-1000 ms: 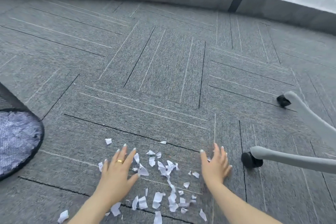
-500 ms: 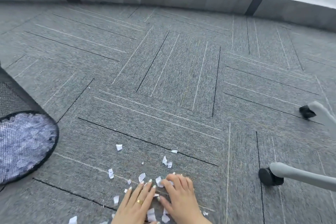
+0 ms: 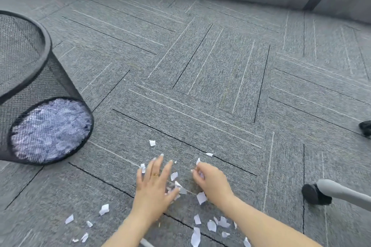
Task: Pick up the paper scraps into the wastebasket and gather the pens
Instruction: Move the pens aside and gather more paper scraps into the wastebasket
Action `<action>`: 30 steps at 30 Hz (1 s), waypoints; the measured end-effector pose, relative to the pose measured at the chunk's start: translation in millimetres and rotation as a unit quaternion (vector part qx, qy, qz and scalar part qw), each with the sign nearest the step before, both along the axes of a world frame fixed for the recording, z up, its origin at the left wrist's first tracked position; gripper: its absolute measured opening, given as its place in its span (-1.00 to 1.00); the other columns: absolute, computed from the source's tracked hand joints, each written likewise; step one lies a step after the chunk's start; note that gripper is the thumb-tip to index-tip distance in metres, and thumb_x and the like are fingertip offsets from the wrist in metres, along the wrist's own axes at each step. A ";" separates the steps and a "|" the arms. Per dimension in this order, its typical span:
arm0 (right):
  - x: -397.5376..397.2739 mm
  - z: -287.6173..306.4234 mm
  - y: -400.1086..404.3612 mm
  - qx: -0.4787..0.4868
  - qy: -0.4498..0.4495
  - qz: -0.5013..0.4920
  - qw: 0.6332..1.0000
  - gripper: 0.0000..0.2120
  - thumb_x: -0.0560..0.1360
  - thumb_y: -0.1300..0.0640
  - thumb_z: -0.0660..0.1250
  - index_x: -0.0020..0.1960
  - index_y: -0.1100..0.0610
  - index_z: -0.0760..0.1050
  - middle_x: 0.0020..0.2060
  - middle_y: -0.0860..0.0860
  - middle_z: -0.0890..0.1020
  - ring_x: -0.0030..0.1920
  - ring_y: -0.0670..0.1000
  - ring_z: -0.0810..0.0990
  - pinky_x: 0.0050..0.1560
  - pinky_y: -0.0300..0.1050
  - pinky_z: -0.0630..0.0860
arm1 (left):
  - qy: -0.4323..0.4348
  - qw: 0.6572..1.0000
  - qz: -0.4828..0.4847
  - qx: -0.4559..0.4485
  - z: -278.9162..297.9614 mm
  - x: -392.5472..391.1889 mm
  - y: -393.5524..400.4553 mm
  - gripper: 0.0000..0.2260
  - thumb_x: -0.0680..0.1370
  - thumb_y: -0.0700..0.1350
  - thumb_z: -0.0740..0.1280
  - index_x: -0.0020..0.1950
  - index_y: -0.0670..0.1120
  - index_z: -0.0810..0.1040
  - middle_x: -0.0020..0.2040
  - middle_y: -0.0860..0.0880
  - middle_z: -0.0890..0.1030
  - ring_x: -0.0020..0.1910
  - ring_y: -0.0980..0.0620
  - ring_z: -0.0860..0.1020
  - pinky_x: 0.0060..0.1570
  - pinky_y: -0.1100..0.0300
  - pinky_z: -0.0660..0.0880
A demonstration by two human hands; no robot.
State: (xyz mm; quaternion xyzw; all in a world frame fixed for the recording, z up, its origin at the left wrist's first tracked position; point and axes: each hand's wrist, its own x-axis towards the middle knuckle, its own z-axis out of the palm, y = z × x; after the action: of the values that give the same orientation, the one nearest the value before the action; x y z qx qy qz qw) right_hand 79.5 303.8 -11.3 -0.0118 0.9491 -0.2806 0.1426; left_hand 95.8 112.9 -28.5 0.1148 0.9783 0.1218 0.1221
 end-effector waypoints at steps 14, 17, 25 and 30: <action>-11.5 4.2 -9.6 -0.101 -0.068 -0.122 0.985 -0.76 0.55 0.01 0.21 -0.20 0.15 0.44 -0.29 0.17 0.60 -0.50 -0.06 0.27 -0.43 -0.15 0.29 | -0.145 0.981 0.117 0.059 18.2 -74.7 -2.9 -0.37 0.57 0.19 0.07 0.53 0.01 -0.12 0.52 0.01 -0.24 0.50 -0.01 -0.25 0.39 -0.16 -0.28; -10.4 3.3 -12.8 -0.118 -0.063 -0.134 0.982 -0.74 0.54 0.01 0.20 -0.22 0.16 0.43 -0.41 0.10 0.50 -0.48 -0.04 0.26 -0.40 -0.15 0.25 | -0.119 0.989 0.029 0.086 16.5 -41.2 0.5 -0.48 0.60 0.13 0.05 0.52 0.05 -0.01 0.53 0.07 -0.18 0.50 0.07 -0.23 0.43 -0.02 -0.28; -7.4 -5.2 -17.8 -0.126 -0.060 -0.198 0.970 -0.72 0.52 0.07 0.25 -0.29 0.22 0.41 -0.52 -0.05 0.36 -0.48 -0.06 0.26 -0.39 -0.12 0.20 | -0.052 0.991 -0.116 0.053 -14.6 7.6 8.9 -0.62 0.45 0.20 0.13 0.19 0.08 0.41 0.24 0.04 0.44 0.21 0.00 0.36 0.15 0.05 0.23; -8.9 -10.0 -17.8 -0.153 -0.096 -0.231 0.956 -0.71 0.49 0.02 0.23 -0.28 0.23 0.38 -0.46 0.16 0.46 -0.44 0.00 0.34 -0.35 -0.10 0.31 | 0.052 0.982 -0.176 0.042 -15.6 -25.6 2.6 -0.80 0.39 -0.10 0.12 0.00 0.03 0.37 -0.08 0.05 0.51 -0.24 0.06 0.46 -0.28 0.19 0.37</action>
State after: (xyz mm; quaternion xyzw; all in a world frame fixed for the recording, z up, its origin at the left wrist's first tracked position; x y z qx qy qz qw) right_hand 70.6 286.0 -21.3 0.2129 0.8535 -0.4477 0.1606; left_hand 70.2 115.5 -44.1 0.2965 0.9418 0.1336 0.0855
